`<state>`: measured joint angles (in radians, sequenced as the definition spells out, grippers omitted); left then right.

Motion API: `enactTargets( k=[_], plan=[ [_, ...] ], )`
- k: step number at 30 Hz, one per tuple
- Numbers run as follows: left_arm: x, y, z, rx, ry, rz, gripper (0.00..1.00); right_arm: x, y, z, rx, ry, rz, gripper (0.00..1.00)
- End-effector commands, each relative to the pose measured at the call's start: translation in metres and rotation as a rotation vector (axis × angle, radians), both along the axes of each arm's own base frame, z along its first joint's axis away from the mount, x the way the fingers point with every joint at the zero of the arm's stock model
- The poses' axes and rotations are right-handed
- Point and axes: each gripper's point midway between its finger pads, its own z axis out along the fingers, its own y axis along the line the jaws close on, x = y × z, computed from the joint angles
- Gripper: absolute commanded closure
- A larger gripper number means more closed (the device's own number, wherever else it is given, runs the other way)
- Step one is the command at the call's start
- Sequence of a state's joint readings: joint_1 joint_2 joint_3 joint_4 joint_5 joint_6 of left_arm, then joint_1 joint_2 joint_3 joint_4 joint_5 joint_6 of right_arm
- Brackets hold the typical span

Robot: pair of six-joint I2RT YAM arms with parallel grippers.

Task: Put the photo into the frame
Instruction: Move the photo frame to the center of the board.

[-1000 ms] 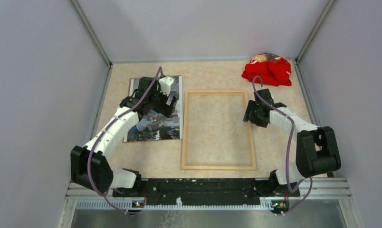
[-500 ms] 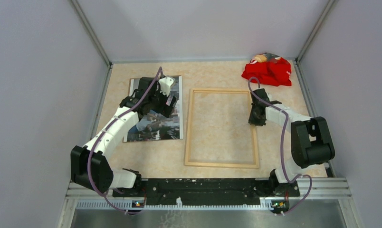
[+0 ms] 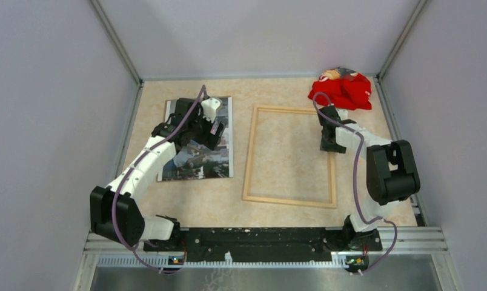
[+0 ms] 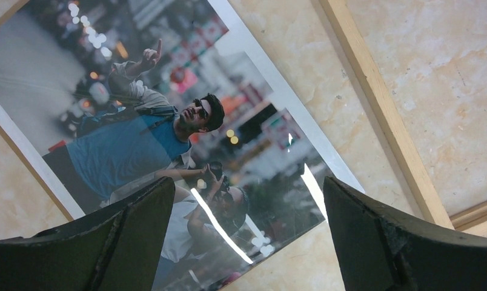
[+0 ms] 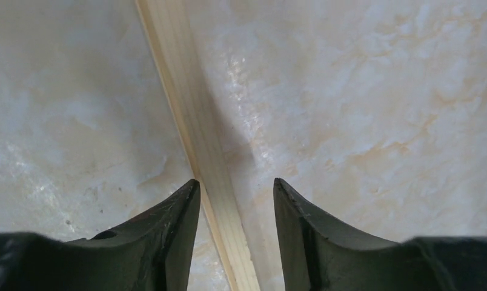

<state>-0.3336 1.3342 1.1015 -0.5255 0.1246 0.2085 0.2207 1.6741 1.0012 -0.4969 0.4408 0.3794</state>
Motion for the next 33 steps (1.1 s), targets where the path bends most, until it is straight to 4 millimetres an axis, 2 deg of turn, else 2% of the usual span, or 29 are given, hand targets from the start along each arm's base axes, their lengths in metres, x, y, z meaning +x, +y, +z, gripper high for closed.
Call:
enactTargets(
  k=[1,4,6,8,13,16,18,21,24,28,33],
  plan=[
    [0.007,0.008,0.003,-0.026,0.0,0.011,0.02,0.012,-0.006,0.044,-0.075,-0.083,-0.074,0.47],
    [0.013,0.02,0.002,-0.067,0.027,0.04,0.02,0.015,0.024,0.072,-0.003,-0.169,-0.053,0.37],
    [0.017,0.032,-0.001,-0.083,0.051,0.072,0.02,0.015,0.062,0.081,0.064,-0.206,0.005,0.31],
    [0.019,0.044,-0.003,-0.091,0.066,0.099,0.02,0.015,0.11,0.085,0.142,-0.232,0.086,0.29],
    [0.02,0.074,-0.005,-0.091,0.068,0.158,0.02,0.008,0.225,0.073,0.274,-0.23,0.262,0.27],
    [0.017,0.086,-0.007,-0.079,0.066,0.175,0.02,0.004,0.277,0.061,0.304,-0.196,0.332,0.27],
    [0.016,0.093,-0.008,-0.075,0.064,0.184,0.02,0.003,0.301,0.051,0.309,-0.178,0.365,0.29],
    [0.013,0.102,-0.01,-0.081,0.065,0.198,0.02,-0.001,0.318,0.032,0.302,-0.145,0.377,0.32],
    [0.012,0.105,-0.012,-0.083,0.071,0.205,0.02,-0.005,0.325,0.022,0.31,-0.131,0.38,0.37],
    [0.01,0.106,-0.013,-0.083,0.075,0.21,0.02,-0.01,0.323,0.014,0.313,-0.116,0.383,0.44],
    [0.01,0.11,-0.013,-0.078,0.072,0.221,0.02,-0.018,0.31,0.009,0.286,-0.105,0.383,0.62]
  ],
)
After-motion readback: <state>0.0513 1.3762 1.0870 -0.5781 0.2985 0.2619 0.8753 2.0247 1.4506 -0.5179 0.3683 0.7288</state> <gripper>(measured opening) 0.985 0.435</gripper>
